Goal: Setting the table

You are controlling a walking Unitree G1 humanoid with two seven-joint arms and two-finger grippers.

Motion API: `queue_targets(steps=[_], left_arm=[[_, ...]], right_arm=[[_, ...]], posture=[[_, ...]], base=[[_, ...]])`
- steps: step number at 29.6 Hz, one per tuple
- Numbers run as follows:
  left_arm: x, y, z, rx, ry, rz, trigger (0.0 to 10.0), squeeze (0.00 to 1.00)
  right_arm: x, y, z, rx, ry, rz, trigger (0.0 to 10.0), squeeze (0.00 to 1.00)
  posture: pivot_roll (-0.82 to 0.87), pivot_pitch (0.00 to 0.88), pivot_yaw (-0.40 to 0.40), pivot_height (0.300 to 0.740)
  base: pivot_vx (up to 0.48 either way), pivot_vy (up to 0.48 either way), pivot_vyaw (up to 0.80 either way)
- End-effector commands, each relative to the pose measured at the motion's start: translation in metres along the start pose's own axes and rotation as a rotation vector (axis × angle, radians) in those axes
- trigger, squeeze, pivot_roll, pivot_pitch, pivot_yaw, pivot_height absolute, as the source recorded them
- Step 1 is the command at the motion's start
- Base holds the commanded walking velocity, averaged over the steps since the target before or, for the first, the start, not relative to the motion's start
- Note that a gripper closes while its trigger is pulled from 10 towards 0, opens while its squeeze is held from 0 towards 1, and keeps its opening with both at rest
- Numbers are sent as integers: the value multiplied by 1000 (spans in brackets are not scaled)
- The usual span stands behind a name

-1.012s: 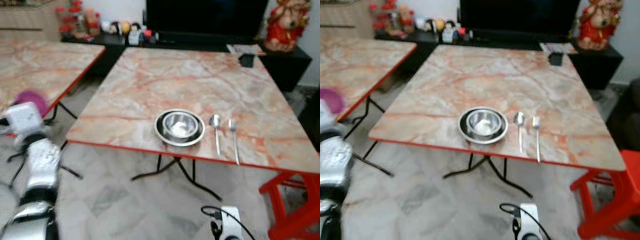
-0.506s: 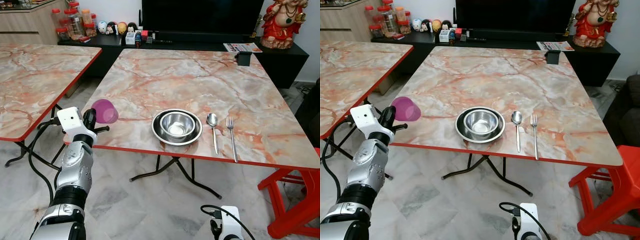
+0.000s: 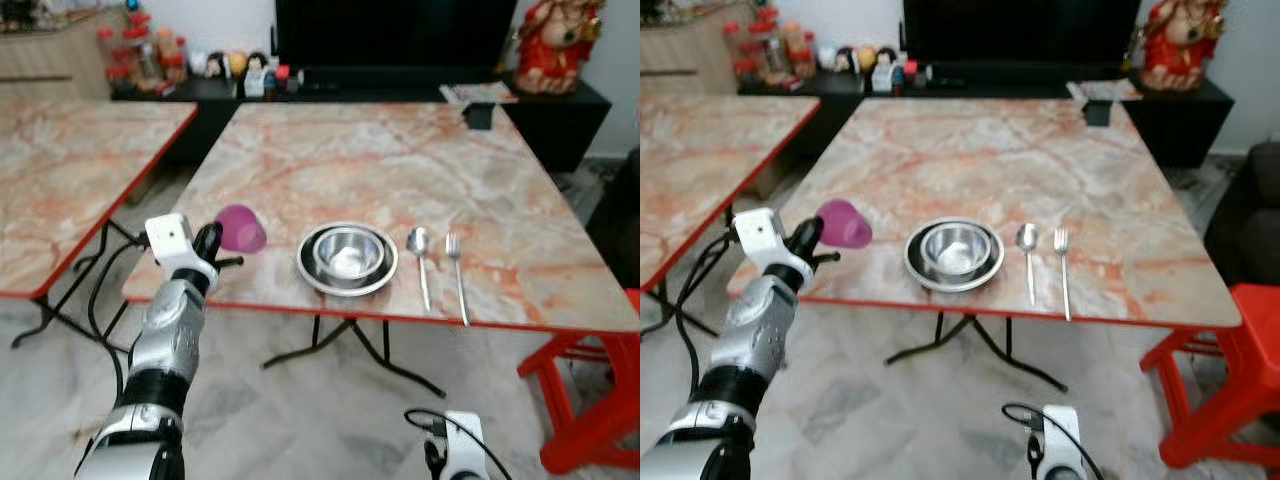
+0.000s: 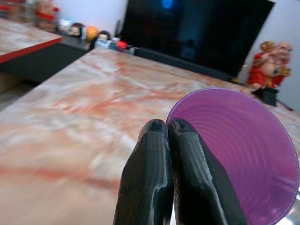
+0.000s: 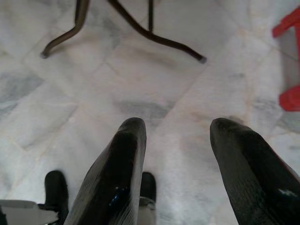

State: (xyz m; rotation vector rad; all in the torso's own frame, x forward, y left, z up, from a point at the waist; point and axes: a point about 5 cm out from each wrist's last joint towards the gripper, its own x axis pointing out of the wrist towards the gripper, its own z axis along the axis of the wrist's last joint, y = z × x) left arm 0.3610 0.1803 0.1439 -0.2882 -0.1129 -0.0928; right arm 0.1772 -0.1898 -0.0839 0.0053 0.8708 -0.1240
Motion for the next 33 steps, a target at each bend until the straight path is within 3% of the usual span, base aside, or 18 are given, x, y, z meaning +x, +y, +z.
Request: queue_targets(steps=[1, 13, 27, 29, 32, 33], left_arm=[[2, -1, 5, 2, -2, -11, 10000, 0], [3, 2, 9, 17, -5, -9, 10000, 0], [-7, 24, 25, 37, -9, 20, 10000, 0], [-15, 36, 31, 71, 38, 24, 10000, 0], [-21, 50, 28, 192, 200, 76, 10000, 0], [-21, 50, 28, 192, 200, 76, 10000, 0]], right_arm=[[0, 1, 1, 13, -5, -8, 10000, 0], [0, 1, 1, 15, -6, -12, 10000, 0], [-1, 4, -5, 20, 7, -10, 10000, 0], [-3, 5, -10, 21, 18, -10, 10000, 0], [-4, 6, -14, 22, 28, -7, 10000, 0], [-4, 6, -14, 22, 28, -7, 10000, 0]], posture=[[-47, 0, 26, 740], [-50, 0, 37, 740], [-47, 0, 57, 740], [-43, 0, 65, 740], [-23, 0, 54, 740], [-23, 0, 54, 740]], base=[[360, 0, 0], [355, 0, 0], [0, 0, 0], [0, 0, 0], [0, 0, 0], [0, 0, 0]])
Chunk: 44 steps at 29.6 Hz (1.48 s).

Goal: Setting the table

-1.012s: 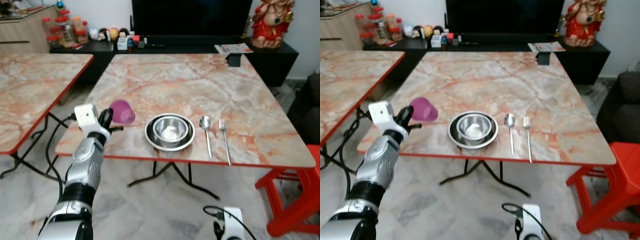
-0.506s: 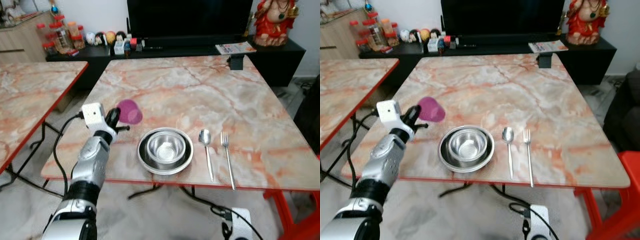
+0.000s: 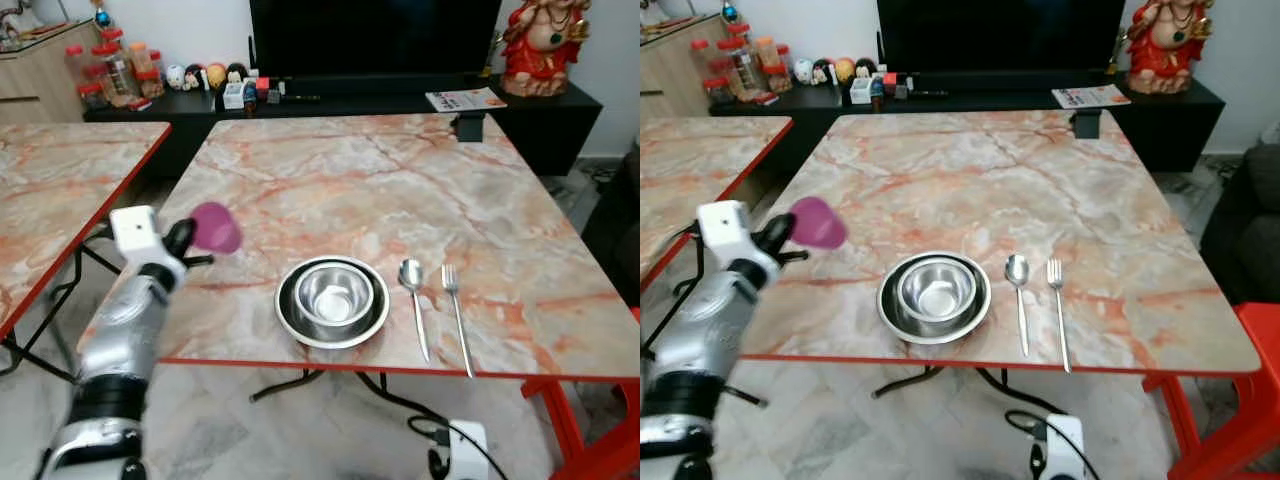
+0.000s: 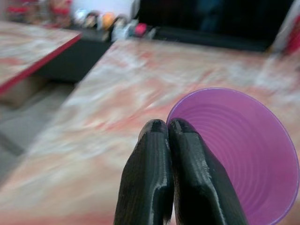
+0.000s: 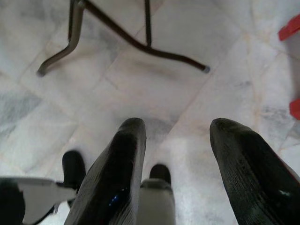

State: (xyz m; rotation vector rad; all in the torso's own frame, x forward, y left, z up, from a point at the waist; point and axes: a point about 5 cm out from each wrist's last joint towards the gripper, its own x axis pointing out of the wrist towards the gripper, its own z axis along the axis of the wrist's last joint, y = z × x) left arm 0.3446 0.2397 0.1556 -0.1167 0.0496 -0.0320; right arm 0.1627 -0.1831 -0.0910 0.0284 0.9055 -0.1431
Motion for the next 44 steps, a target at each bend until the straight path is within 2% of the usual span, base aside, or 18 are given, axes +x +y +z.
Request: queue_targets(steps=[1, 7, 10, 12, 15, 20, 26, 32, 38, 44], left_arm=[[-2, -1, -3, 44, 58, -3, 10000, 0], [-2, -22, -1, 38, 136, -159, 10000, 0], [-3, -30, -6, 19, 180, -215, 10000, 0], [-2, -30, -8, 19, 190, -215, 10000, 0], [3, -35, -24, 21, 270, -193, 10000, 0], [6, -38, -30, 23, 320, -154, 10000, 0], [8, -43, -33, 24, 344, -166, 10000, 0], [11, -45, -31, 11, 341, -139, 10000, 0], [4, -40, -24, 24, 357, -111, 10000, 0], [-2, -44, -17, 53, 355, -120, 10000, 0]], right_arm=[[0, 1, 1, -4, -6, 1, 10000, 0], [0, 4, 1, -11, -1, 8, 10000, 0], [1, 6, 2, 23, -3, 1, 10000, 0], [1, 6, 1, 33, -3, -3, 10000, 0], [-1, 6, -4, 58, 10, -20, 10000, 0], [-3, 2, -10, 73, 22, -37, 10000, 0], [-3, 0, -11, 87, 23, -48, 10000, 0], [-3, -3, -8, 90, 15, -53, 10000, 0], [-1, -9, -4, 61, 7, -52, 10000, 0], [0, -16, 3, 41, -9, -52, 10000, 0]], posture=[[-23, 0, 54, 740], [-10, 0, 61, 740], [-11, 0, 76, 740], [-11, 0, 76, 740], [-18, 0, 98, 740], [-28, 0, 105, 740], [-41, 0, 108, 740], [-39, 0, 89, 740], [-29, 0, 50, 740], [-30, 0, 23, 740]], base=[[0, 0, 0], [0, 0, 0], [0, 0, 0], [0, 0, 0], [0, 0, 0], [0, 0, 0], [0, 0, 0], [0, 0, 0], [0, 0, 0], [0, 0, 0]])
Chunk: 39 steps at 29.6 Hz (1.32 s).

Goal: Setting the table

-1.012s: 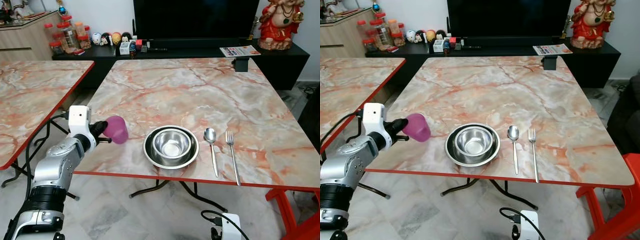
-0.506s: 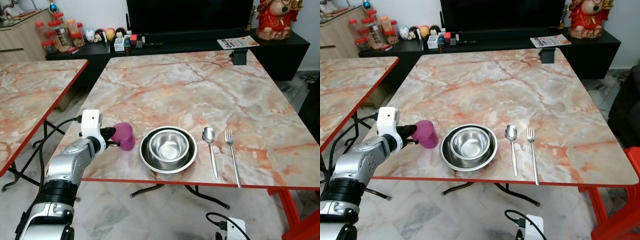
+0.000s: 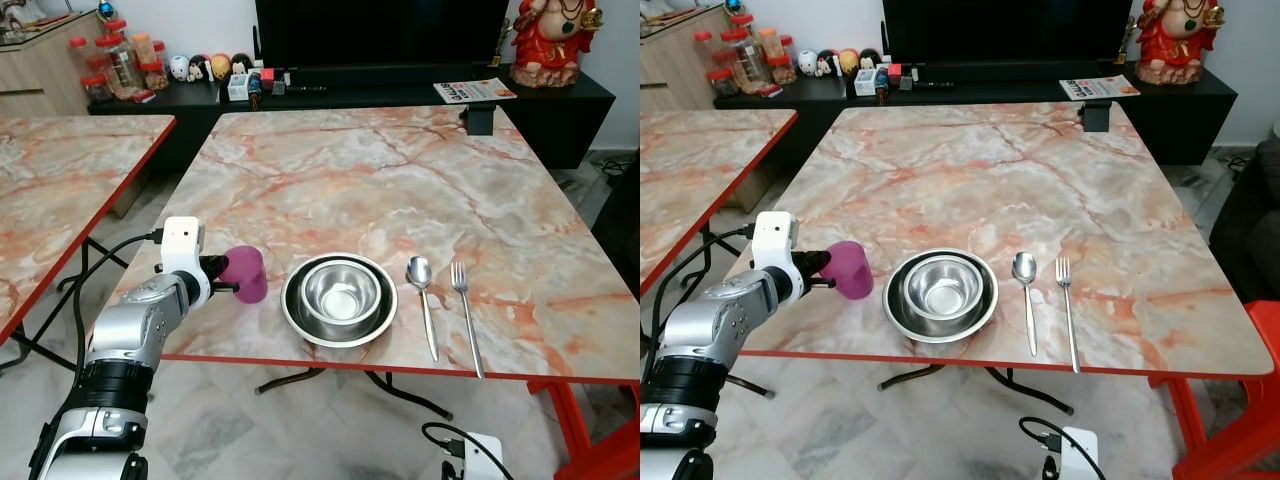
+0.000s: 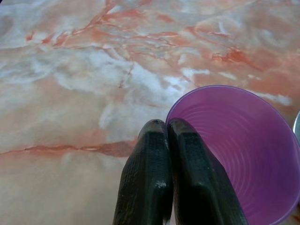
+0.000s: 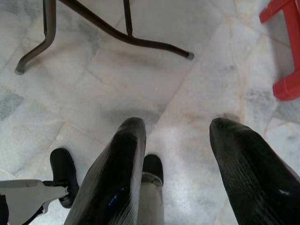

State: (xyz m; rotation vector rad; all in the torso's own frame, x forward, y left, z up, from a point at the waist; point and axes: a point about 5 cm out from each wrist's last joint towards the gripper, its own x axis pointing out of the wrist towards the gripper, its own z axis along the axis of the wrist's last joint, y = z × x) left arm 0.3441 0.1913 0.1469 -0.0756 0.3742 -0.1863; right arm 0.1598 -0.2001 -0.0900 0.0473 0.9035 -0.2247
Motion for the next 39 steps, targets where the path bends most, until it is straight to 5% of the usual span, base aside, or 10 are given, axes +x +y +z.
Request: queue_targets(steps=[1, 18, 19, 20, 21, 24, 25, 26, 39], left_arm=[[-3, 1, -3, 14, 24, 17, 10000, 0], [-11, -9, 9, 45, 12, -6, 10000, 0], [-12, -9, 10, 47, 13, -6, 10000, 141], [-12, -9, 10, 47, 14, -6, 10000, 141], [-12, -9, 10, 50, 14, -5, 10000, 745], [-12, -9, 11, 53, 12, -5, 10000, 690], [-12, -10, 13, 51, 7, -3, 10000, 467], [-12, -9, 15, 50, 3, -2, 10000, 0], [-16, -8, 37, 44, -100, -19, 10000, 0]], right_arm=[[1, 1, 4, -11, -10, 11, 10000, 0], [1, 1, 6, -22, -14, 19, 10000, 0], [1, 2, 5, -20, -13, 19, 10000, 0], [1, 2, 5, -19, -12, 20, 10000, 0], [1, 3, 4, -19, -10, 21, 10000, 0], [1, 3, 3, -17, -6, 22, 10000, 0], [1, 3, 2, -17, -4, 22, 10000, 0], [1, 3, 2, -15, -4, 20, 10000, 0], [0, 6, 1, -6, -3, 21, 10000, 0]], posture=[[-29, 0, 20, 740], [-26, 0, 23, 740], [-25, 0, 27, 740], [-25, 0, 27, 740], [-24, 0, 29, 740], [-23, 0, 28, 740], [-23, 0, 28, 740], [-23, 0, 29, 740], [-21, 0, 40, 740]], base=[[0, 0, 0], [0, 0, 0], [0, 0, 0], [0, 0, 0], [0, 0, 0], [0, 0, 0], [0, 0, 0], [0, 0, 0], [0, 0, 0]])
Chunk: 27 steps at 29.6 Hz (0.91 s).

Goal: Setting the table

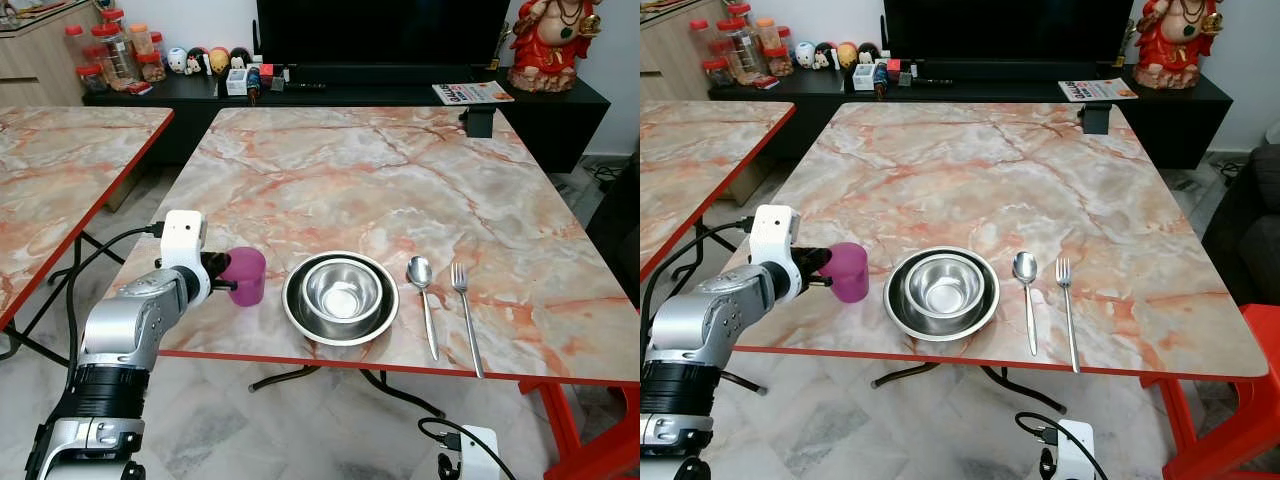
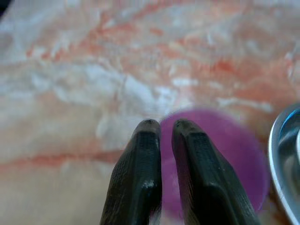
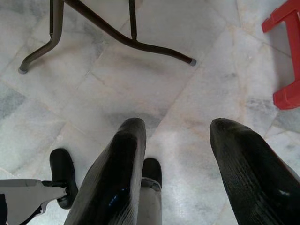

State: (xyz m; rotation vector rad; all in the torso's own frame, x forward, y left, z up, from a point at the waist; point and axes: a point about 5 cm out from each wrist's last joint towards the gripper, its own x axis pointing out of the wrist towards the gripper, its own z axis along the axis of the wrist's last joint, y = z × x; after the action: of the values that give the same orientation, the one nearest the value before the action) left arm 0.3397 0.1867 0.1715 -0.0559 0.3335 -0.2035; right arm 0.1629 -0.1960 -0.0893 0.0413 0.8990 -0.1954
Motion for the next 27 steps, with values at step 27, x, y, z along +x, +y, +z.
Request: queue_targets(steps=[27], left_arm=[[-65, 138, 5, 246, -258, 876, 10000, 0]], right_arm=[[1, 4, 2, 19, -3, -1, 10000, 0]], posture=[[-3, 0, 41, 740]], base=[[0, 0, 0]])
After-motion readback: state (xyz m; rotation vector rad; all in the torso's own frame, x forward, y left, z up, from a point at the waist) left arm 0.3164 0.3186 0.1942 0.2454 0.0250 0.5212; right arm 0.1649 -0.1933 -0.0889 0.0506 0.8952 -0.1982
